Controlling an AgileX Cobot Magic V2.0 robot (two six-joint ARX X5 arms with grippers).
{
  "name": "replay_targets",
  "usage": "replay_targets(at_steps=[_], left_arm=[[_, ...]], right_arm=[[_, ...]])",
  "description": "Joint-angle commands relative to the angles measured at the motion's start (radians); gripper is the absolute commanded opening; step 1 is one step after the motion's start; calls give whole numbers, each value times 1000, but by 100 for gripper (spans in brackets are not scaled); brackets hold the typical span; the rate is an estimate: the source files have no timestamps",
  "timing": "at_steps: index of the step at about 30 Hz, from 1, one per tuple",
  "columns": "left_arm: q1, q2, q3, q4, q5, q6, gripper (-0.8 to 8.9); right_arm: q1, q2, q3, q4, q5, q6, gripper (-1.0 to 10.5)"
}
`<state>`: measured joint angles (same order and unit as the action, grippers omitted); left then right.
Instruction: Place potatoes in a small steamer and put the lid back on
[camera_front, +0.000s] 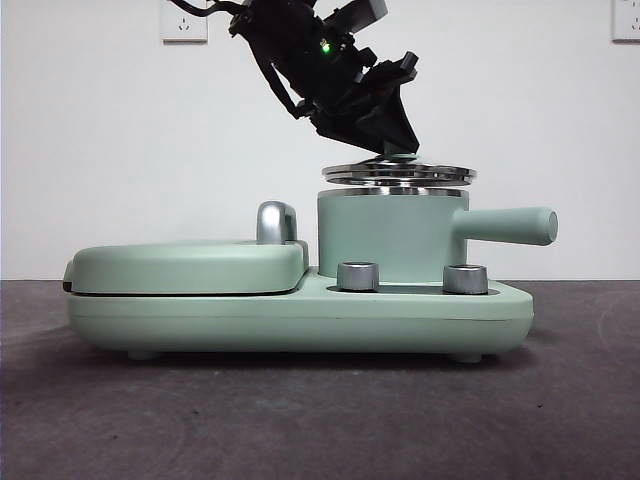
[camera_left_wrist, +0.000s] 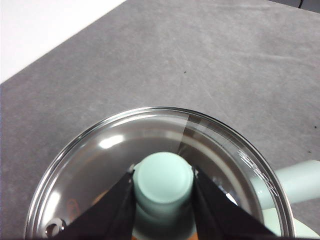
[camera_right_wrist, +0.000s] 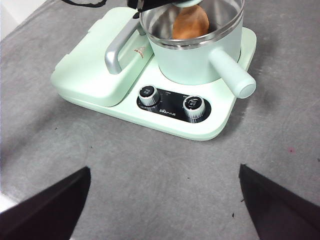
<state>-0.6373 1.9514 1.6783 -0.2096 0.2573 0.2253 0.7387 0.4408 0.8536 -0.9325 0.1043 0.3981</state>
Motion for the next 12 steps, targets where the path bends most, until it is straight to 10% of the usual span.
replay_targets(at_steps=[1,12], left_arm=[[9,11,28,27,1,14,19],[24,18,28,54,2,-5,18]], right_arm=[[8,3,2,4,-2,11,460],[8,3,2,4,1,14,460]])
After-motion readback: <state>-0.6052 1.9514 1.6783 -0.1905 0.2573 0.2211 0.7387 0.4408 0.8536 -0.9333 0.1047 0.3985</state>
